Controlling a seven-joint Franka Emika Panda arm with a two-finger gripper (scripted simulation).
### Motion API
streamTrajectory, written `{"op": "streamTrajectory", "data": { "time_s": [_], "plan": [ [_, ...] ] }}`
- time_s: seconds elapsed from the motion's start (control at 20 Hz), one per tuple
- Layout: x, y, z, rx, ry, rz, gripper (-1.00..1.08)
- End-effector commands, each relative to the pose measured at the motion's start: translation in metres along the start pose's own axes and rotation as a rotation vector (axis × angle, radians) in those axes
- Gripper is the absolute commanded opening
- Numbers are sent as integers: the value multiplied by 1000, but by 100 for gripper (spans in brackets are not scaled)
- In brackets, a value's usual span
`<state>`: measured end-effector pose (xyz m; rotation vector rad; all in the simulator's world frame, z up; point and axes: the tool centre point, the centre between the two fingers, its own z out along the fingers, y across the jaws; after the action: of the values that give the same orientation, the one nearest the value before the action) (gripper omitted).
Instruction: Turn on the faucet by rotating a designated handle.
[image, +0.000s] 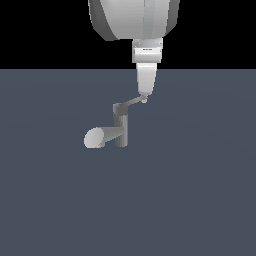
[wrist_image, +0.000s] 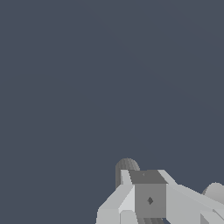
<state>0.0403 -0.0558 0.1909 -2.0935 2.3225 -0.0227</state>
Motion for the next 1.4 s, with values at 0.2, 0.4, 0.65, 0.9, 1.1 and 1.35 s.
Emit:
{"op": "streamTrajectory", "data": {
  "time_s": [0.2,0.4,0.65,0.9,1.1,1.35],
  "plan": [
    [5,26,8,-21,1,4,-100],
    [5,36,8,-21,1,4,-100],
    [-6,36,-5,10,-1,1,-100],
    [-17,53,-1,1,0,2,-100],
    [-25,67,2,-7,0,3,-100],
    [-37,85,5,-17,1,4,-100]
  ]
}}
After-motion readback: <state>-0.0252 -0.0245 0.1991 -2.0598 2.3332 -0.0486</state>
